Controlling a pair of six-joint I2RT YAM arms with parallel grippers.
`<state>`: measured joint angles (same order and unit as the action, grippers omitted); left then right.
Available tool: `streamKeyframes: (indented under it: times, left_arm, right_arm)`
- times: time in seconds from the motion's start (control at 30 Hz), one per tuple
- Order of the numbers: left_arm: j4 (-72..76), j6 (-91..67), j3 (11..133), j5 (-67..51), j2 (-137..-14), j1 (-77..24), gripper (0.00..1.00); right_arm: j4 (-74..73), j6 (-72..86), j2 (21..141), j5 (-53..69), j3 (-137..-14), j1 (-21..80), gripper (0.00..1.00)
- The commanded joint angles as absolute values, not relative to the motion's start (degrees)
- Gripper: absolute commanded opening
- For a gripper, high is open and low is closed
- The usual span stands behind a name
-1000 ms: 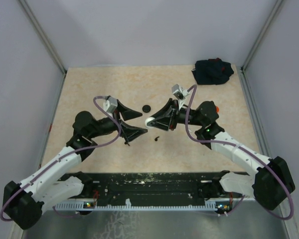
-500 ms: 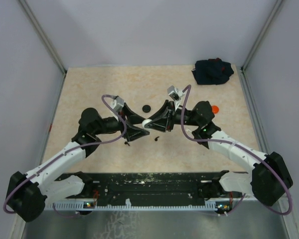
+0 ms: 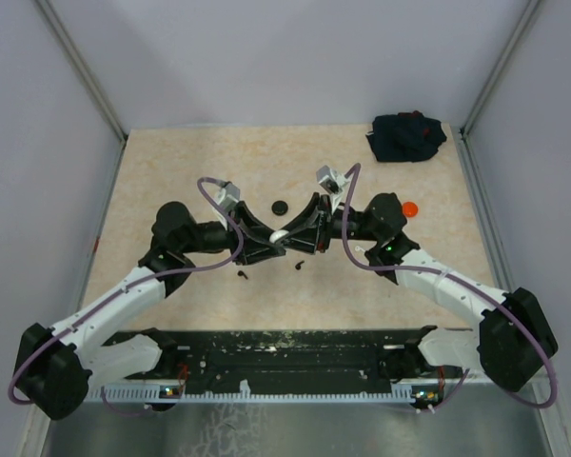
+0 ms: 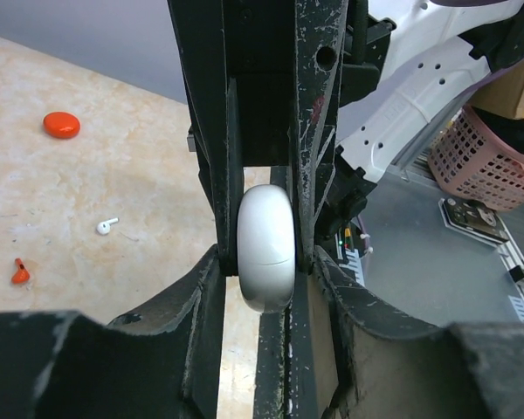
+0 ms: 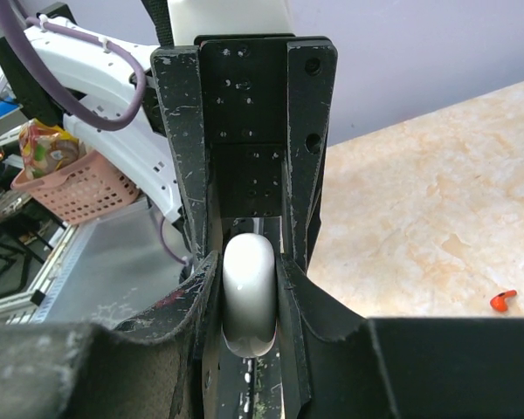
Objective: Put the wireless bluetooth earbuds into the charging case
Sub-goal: Open the charging case.
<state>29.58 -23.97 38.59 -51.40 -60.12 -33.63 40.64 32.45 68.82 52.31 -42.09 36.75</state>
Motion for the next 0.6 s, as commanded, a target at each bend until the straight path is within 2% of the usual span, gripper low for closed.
streamKeyframes:
  times: [0.0,0.07,0.17,0.2,0.27,0.37,0.57]
  left_arm:
    - [30.8,-24.1,40.6,-53.2,-60.5,-33.4,0.24]
    - [30.2,-23.6,40.8,-53.4,-60.6,-33.4,0.16]
    - [29.2,-22.8,40.5,-53.6,-60.5,-33.4,0.13]
    - [29.3,-22.9,40.4,-53.5,-60.5,-33.4,0.15]
    - [30.1,-23.6,39.9,-53.3,-60.5,-33.4,0.33]
    - [32.0,-25.1,39.1,-53.2,-60.5,-33.4,0.46]
    - [32.0,-25.3,38.9,-53.0,-60.9,-33.4,0.50]
  right_arm:
    - [42.2,30.7,68.8,54.1,-45.1,37.8,0.06]
    - [42.1,30.7,68.6,54.2,-45.1,37.9,0.07]
    - [42.3,30.9,68.2,54.0,-45.1,37.9,0.07]
    - [42.5,31.2,68.1,53.6,-45.1,37.8,0.07]
    - [43.3,31.5,67.8,53.1,-45.0,37.9,0.08]
    - [44.0,32.0,67.6,52.3,-44.7,37.8,0.08]
    - [44.2,31.9,67.6,51.6,-44.6,37.9,0.08]
